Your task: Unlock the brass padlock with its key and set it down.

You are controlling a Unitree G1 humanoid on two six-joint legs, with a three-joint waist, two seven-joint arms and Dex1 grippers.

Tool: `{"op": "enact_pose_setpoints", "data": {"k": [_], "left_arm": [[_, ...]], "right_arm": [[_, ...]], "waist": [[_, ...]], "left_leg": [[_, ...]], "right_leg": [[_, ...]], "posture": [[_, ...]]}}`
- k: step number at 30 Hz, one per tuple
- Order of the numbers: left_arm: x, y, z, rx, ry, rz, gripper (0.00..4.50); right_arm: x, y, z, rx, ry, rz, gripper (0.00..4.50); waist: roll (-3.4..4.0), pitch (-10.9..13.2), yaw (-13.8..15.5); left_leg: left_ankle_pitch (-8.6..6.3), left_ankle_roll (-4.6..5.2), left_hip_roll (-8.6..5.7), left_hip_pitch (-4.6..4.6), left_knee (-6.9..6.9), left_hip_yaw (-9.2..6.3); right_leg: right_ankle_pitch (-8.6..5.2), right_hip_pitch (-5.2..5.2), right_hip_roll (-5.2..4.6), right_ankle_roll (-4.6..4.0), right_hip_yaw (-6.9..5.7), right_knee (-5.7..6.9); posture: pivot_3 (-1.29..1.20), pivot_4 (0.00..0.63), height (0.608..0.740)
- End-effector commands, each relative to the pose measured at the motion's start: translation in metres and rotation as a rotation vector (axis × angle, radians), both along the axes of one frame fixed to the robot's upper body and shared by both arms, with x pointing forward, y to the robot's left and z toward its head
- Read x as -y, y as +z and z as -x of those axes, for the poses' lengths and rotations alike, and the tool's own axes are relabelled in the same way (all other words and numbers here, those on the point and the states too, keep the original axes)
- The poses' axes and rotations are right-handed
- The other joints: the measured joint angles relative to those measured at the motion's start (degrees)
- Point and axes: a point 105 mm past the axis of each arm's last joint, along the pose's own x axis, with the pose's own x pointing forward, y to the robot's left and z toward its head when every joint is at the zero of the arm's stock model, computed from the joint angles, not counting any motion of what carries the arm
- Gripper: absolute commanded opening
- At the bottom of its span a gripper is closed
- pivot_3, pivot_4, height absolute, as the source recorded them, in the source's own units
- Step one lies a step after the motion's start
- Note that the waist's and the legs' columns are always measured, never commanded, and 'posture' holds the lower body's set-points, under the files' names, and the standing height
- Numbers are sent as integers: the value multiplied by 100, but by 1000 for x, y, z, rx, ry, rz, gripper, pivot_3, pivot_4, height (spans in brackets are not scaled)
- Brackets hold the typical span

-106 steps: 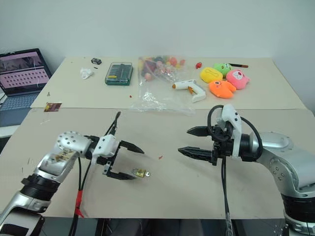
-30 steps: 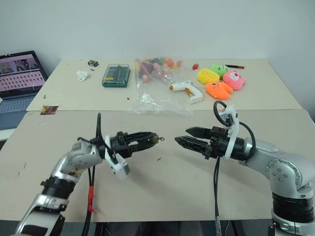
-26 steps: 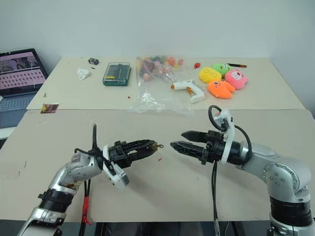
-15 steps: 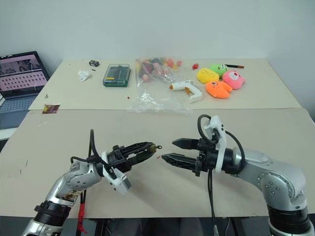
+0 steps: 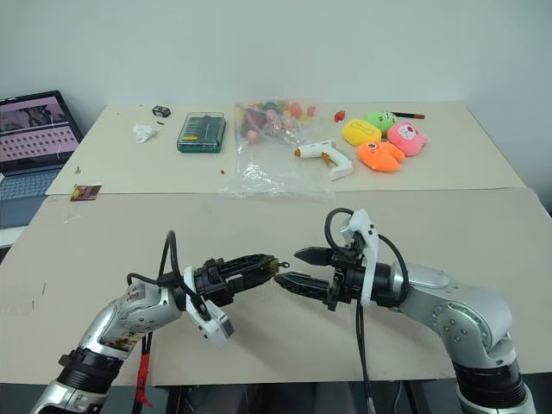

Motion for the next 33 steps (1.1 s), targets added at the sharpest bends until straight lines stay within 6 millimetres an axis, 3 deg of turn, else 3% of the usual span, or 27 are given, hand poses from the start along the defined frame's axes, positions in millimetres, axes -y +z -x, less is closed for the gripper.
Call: {"op": "enact_pose_setpoints", "data": {"k": [1,10,12,23,33], "left_arm": [[4,13,6,55,-39,28,817],[5,15,6,58,-45,25,817],[6,15,5,59,-46,25,817],[8,19,5,95,-52,15,817],[14,41,8,334,-73,44,817]], "right_arm": [[-4,10,-1,49,4,-25,3779],[-5,10,3,31,21,-38,614],[-4,10,4,28,24,-38,104],[-2,17,5,8,46,-59,104],[-7,33,11,-259,88,-259,104]], "waist": [[0,0,-1],[0,0,-5],[0,0,-4],[0,0,-5],[-1,0,1]], "left_leg": [[0,0,0,0,0,0],[0,0,0,1,-1,0],[0,0,0,1,-1,0],[0,0,0,1,-2,1],[0,1,0,1,-8,1]], "right_leg": [[0,0,0,0,0,0],[0,0,0,0,0,0],[0,0,0,0,0,0],[0,0,0,0,0,0],[2,0,-1,-3,2,-4]], "posture": [[0,150,740],[0,150,740],[0,150,740],[0,150,740],[0,150,740]]}}
